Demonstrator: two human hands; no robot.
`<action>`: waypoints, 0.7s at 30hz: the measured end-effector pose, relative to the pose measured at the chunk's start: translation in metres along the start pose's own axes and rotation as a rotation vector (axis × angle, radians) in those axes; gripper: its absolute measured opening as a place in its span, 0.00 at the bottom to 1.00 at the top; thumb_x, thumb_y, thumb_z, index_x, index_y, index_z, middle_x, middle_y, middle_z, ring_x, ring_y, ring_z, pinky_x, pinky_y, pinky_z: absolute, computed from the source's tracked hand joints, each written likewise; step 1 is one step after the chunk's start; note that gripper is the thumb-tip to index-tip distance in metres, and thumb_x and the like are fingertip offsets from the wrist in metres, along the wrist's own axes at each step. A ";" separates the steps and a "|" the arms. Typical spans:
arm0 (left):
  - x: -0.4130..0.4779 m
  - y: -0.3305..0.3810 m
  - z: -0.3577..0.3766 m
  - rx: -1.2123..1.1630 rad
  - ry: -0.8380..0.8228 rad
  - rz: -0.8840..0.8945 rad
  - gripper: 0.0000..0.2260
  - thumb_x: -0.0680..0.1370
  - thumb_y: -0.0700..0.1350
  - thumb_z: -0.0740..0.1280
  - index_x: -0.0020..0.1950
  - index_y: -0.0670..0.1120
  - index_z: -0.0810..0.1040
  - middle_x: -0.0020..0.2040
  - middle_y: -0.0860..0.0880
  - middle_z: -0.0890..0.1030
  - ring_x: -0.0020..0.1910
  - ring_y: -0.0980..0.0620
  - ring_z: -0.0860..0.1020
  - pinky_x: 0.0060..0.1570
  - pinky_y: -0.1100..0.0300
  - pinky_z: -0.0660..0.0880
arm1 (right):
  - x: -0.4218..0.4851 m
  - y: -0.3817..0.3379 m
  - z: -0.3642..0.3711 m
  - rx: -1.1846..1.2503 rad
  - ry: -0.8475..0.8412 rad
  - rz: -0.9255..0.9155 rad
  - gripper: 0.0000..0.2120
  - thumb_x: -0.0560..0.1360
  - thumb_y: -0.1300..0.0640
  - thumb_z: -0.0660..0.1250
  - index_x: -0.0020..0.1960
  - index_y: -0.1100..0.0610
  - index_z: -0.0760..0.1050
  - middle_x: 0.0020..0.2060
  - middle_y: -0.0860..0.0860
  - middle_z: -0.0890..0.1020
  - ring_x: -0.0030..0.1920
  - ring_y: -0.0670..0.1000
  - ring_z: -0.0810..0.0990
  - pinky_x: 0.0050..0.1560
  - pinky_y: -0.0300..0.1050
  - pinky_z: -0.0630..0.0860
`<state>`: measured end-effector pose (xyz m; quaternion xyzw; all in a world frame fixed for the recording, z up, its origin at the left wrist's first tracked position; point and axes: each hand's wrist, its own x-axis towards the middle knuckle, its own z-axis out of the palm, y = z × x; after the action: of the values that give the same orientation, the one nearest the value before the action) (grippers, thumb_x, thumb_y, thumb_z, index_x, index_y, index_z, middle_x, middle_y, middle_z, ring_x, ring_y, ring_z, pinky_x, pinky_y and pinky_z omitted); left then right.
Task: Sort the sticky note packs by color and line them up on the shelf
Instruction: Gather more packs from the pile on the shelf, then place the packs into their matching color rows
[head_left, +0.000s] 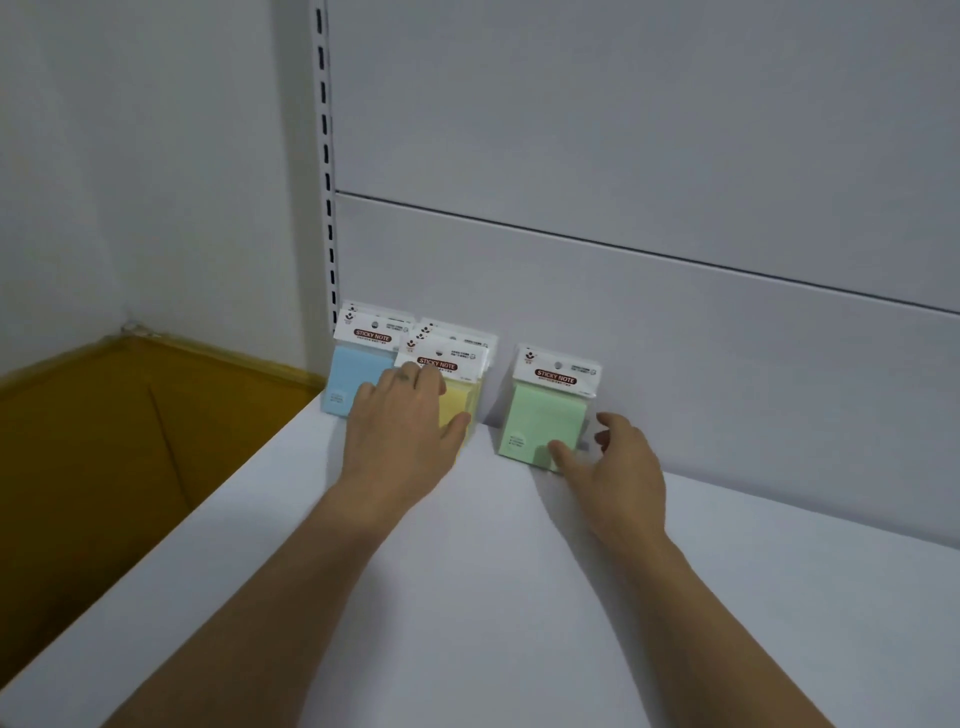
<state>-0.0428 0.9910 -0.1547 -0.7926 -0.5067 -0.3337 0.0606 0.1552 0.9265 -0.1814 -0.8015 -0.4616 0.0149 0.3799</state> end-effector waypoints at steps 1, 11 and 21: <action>-0.001 0.006 0.000 0.009 -0.005 0.076 0.15 0.76 0.58 0.63 0.55 0.48 0.73 0.52 0.49 0.77 0.52 0.48 0.73 0.51 0.53 0.66 | 0.001 0.001 -0.006 -0.020 -0.009 -0.018 0.34 0.70 0.43 0.71 0.70 0.55 0.65 0.61 0.53 0.75 0.62 0.54 0.72 0.60 0.51 0.70; -0.013 0.082 0.010 -0.009 -0.288 0.493 0.27 0.75 0.65 0.56 0.68 0.50 0.67 0.63 0.51 0.73 0.64 0.50 0.68 0.62 0.53 0.64 | -0.005 0.065 -0.101 -0.321 -0.117 -0.133 0.34 0.72 0.38 0.66 0.73 0.49 0.62 0.74 0.50 0.64 0.73 0.51 0.61 0.72 0.50 0.57; -0.001 0.212 0.034 -0.045 -0.394 0.640 0.30 0.75 0.66 0.57 0.71 0.51 0.63 0.69 0.51 0.70 0.67 0.49 0.66 0.63 0.51 0.61 | -0.016 0.137 -0.203 -0.461 -0.063 -0.042 0.36 0.73 0.36 0.61 0.76 0.47 0.56 0.77 0.50 0.57 0.76 0.51 0.53 0.75 0.54 0.50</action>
<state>0.1517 0.9029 -0.1301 -0.9610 -0.2276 -0.1499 0.0458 0.3225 0.7546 -0.1274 -0.8564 -0.4810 -0.0739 0.1723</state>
